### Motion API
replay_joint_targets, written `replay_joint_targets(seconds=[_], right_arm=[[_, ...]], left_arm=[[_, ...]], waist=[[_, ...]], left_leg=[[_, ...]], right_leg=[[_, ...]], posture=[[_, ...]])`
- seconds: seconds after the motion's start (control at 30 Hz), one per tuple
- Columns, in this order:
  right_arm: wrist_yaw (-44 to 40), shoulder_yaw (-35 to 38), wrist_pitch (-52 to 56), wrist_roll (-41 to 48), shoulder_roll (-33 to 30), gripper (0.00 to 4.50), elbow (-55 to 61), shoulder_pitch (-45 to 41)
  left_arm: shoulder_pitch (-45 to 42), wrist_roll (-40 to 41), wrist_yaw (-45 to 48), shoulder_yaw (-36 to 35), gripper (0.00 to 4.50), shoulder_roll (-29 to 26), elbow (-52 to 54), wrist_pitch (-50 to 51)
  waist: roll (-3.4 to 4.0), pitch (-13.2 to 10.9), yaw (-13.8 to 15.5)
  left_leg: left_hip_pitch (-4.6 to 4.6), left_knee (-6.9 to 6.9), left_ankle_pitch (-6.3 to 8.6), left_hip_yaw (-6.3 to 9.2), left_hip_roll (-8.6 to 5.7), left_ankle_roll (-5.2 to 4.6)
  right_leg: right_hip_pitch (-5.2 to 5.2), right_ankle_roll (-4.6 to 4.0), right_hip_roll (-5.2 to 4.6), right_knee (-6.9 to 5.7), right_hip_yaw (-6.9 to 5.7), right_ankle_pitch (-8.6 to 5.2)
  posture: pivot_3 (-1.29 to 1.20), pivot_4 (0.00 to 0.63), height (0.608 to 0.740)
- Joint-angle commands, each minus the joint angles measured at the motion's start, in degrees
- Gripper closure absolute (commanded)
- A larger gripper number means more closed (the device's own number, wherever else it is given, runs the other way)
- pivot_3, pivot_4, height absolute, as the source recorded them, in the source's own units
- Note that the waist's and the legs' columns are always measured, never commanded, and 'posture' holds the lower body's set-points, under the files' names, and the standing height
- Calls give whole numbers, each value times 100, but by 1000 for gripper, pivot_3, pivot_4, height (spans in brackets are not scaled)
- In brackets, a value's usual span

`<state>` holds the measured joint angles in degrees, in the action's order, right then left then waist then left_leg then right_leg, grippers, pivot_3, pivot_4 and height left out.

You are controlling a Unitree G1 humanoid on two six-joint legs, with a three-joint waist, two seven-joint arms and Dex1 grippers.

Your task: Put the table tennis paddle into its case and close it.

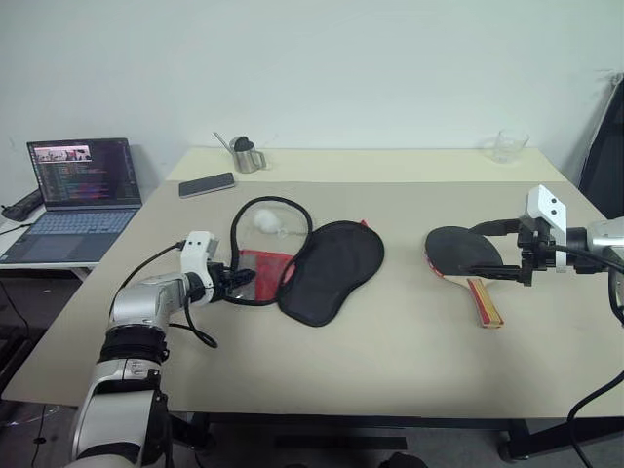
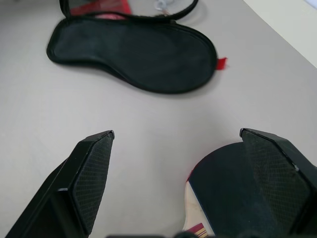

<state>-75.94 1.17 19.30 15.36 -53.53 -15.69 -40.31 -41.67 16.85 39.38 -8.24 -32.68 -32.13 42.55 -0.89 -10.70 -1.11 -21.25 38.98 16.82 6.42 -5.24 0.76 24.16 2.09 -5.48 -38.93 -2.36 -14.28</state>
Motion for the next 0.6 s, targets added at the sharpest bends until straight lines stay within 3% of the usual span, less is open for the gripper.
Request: replay_joint_targets(seconds=[0.03,0.17,0.4,0.6], right_arm=[[35,198,-19,137,-60,0,264,-58],[-8,174,-27,146,-61,0,297,-65],[9,193,-9,174,-94,0,374,-19],[16,198,23,212,-124,0,448,40]], left_arm=[[-111,83,-388,-252,3190,38,488,125],[-7,-83,-947,-211,4468,318,863,-118],[-19,39,-2127,-615,4468,1269,1247,-477],[11,-79,-2731,-558,4468,1791,1271,-708]], waist=[[-1,0,12],[-3,0,24],[-10,-3,96],[-13,-4,100]], left_leg=[[0,0,0,-1,0,0],[3,-1,0,-4,1,0],[1,-1,0,-6,2,1],[1,-1,1,-10,2,2]], right_leg=[[0,0,0,1,1,0],[-1,1,1,2,4,0],[-1,2,1,6,4,1],[-1,4,1,7,6,2]], posture=[[0,150,740],[0,150,740],[0,150,740],[0,150,740]])
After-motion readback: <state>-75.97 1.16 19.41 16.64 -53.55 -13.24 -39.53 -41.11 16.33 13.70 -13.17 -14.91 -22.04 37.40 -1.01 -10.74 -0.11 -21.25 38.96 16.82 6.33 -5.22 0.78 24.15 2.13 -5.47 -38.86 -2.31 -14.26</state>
